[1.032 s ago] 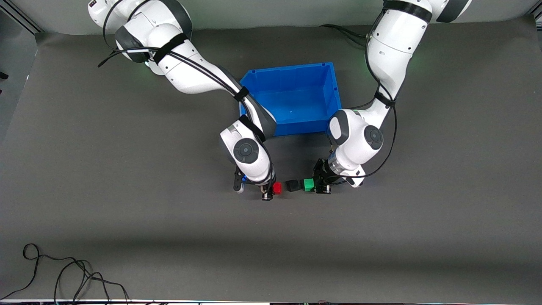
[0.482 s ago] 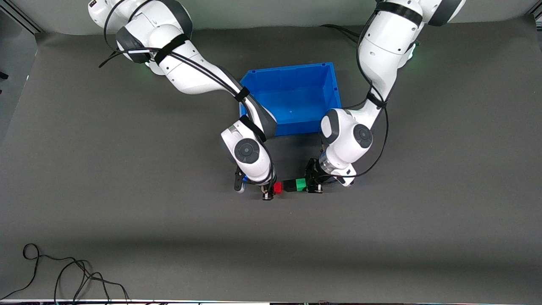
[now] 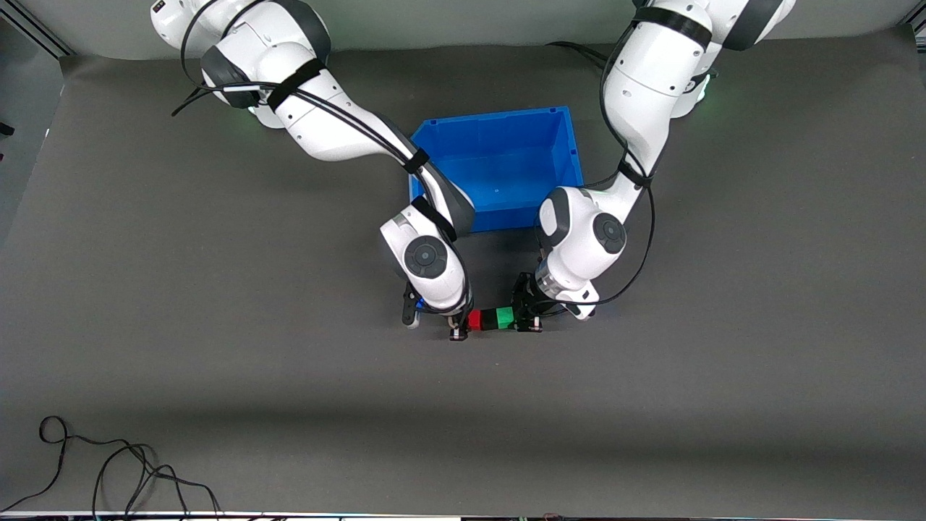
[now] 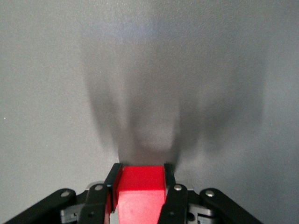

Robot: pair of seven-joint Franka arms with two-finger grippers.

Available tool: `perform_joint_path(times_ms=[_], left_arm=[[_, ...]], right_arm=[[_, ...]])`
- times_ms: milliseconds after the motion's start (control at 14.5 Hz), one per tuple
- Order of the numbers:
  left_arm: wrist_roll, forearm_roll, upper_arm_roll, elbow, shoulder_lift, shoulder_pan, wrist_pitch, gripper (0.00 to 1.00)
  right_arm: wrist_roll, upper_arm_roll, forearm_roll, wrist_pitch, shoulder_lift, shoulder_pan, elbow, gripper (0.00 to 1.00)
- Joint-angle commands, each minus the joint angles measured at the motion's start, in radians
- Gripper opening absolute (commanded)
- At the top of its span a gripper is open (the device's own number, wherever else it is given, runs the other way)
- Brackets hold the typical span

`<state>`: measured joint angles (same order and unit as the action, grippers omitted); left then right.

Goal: Attach green and red cubes to black cube
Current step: 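Press the red and green cubes against the black cube from both sides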

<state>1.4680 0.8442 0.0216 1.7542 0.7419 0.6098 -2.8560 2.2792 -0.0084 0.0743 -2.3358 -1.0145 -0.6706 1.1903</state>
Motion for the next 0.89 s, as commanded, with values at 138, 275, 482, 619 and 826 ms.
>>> perform_joint_path(times_ms=[138,275,482,619,826], left_arm=[[0.037,-0.011,-0.014,-0.035,0.020,0.028,-0.020,0.77],[0.034,-0.011,-0.018,-0.030,0.017,0.025,-0.019,1.00],[0.025,-0.019,-0.035,-0.015,-0.001,0.001,-0.002,1.00],[0.006,-0.031,-0.086,0.019,-0.044,-0.004,0.042,1.00],[-0.142,-0.031,-0.213,0.054,-0.130,-0.004,0.232,1.00]], right_arm=[[0.037,-0.004,-0.022,0.012,-0.019,-0.004,-0.040,0.13],[0.023,-0.004,-0.022,0.012,-0.018,-0.001,-0.044,0.88],[-0.003,-0.005,-0.022,0.010,-0.012,0.006,-0.058,0.99],[-0.056,-0.005,-0.018,0.021,0.011,0.035,-0.066,0.99],[-0.177,0.004,-0.008,0.142,0.100,0.097,-0.069,0.99]])
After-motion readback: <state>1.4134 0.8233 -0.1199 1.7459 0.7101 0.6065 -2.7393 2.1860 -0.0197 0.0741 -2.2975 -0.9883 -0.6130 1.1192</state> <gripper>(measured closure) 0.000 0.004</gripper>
